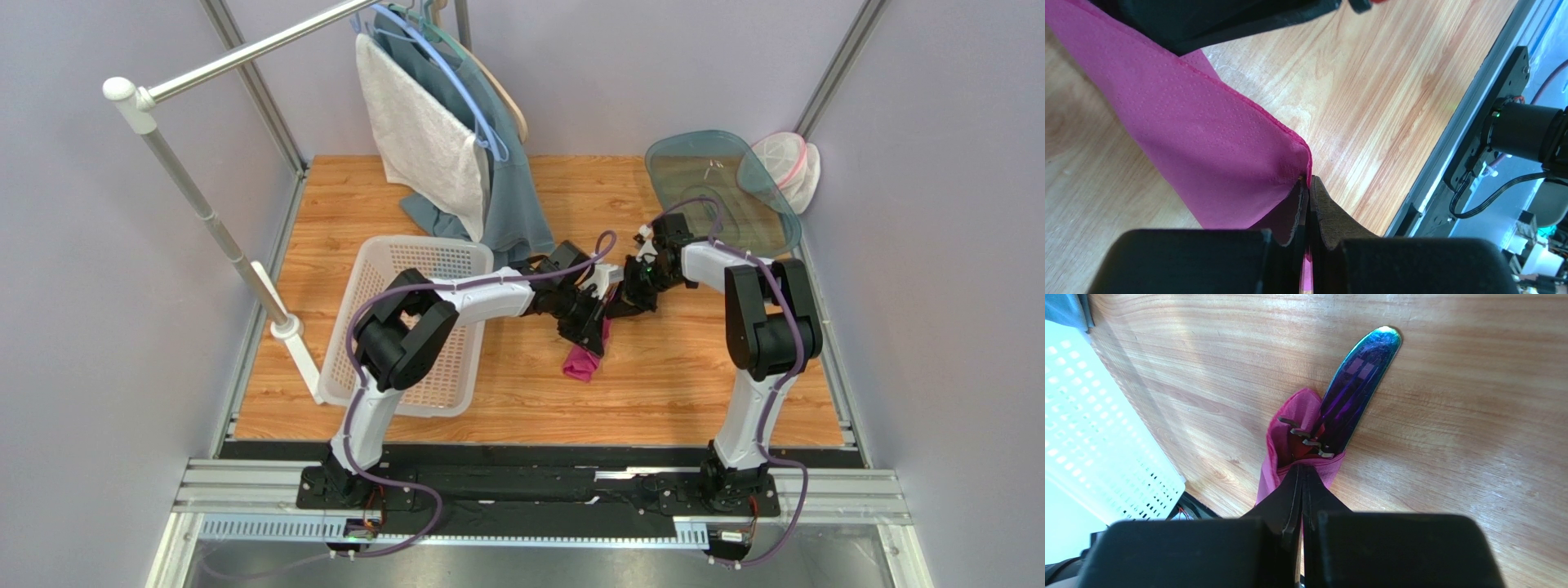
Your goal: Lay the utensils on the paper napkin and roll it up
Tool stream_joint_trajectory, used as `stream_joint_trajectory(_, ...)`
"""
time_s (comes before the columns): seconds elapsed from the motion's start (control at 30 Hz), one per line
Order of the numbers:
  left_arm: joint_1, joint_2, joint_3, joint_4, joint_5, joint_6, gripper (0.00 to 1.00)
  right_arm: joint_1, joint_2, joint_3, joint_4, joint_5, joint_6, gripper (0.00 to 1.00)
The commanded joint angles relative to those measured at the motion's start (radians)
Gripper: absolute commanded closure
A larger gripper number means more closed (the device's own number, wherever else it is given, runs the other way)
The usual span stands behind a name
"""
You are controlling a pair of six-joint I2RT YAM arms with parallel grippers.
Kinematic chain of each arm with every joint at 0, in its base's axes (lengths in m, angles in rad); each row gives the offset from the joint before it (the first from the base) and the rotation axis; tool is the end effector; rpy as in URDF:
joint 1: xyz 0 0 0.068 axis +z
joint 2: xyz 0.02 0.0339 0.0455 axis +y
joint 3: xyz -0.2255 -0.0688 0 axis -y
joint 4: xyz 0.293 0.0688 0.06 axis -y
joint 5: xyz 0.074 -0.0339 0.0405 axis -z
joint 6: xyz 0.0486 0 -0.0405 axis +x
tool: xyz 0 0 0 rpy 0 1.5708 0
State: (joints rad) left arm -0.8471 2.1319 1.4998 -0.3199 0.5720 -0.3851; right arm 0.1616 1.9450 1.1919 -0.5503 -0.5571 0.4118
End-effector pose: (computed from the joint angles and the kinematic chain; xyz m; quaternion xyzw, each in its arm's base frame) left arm 0.2971 -0.3760 0.0861 0.2928 0.8699 -0.3881 0.0831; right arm 0.3785 0.0877 0.0556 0.0825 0.9500 0.2976 0.0459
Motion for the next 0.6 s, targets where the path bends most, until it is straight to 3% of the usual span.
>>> stream_joint_trajectory(0.0, -0.018, -0.003, -0.016, 0.061, 0.054, 0.06, 0.94, 0.018, 0.065, -0.041, -0.017, 0.218, -0.039, 1.0)
stream_joint_trajectory(0.37, -0.014, 0.071, -0.047, 0.097, 0.065, 0.058, 0.92, 0.016, 0.058, -0.023, -0.034, 0.134, -0.039, 1.0)
stream_joint_trajectory(0.57, 0.035, 0.129, -0.062, 0.133, 0.083, -0.018, 0.87, 0.01, 0.048, 0.018, -0.1, 0.118, -0.076, 1.0)
